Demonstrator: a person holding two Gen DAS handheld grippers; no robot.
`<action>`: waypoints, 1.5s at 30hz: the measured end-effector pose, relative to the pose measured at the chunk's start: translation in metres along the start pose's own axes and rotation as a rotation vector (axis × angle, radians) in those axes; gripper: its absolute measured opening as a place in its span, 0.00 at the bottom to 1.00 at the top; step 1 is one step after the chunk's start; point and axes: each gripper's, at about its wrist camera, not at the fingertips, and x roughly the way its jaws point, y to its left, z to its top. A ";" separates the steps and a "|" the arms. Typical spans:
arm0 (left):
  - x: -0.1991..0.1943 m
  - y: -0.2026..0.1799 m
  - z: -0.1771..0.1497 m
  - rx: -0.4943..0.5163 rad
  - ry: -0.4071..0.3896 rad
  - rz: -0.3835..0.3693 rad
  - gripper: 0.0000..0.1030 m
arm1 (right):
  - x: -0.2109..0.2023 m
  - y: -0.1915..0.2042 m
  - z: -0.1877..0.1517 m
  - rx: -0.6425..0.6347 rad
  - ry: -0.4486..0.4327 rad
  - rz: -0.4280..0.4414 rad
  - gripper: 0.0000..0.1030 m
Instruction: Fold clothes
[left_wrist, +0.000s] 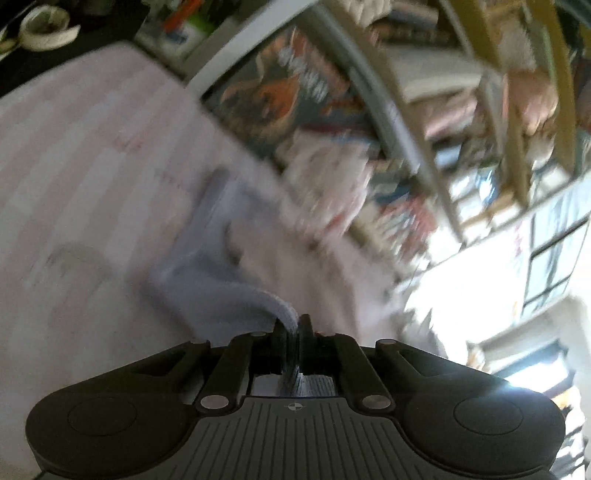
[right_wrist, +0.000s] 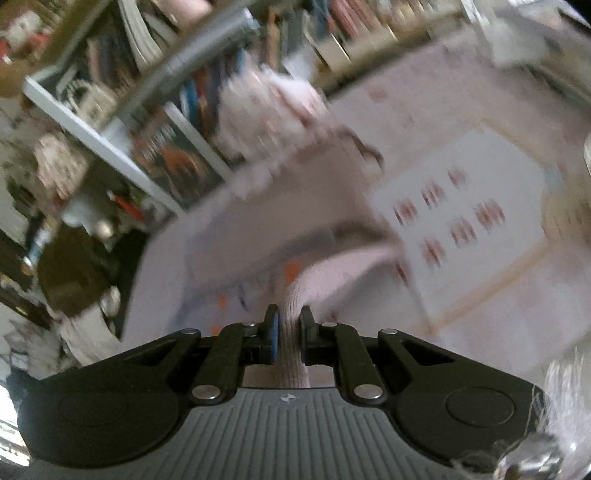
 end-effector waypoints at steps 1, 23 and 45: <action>0.006 -0.002 0.007 -0.015 -0.031 -0.010 0.03 | 0.003 0.001 0.011 0.008 -0.021 0.014 0.10; 0.153 -0.001 0.076 0.028 -0.106 0.299 0.08 | 0.176 -0.034 0.130 0.083 0.027 -0.072 0.11; 0.199 -0.027 0.087 0.553 -0.025 0.467 0.03 | 0.238 -0.003 0.126 -0.591 0.058 -0.250 0.06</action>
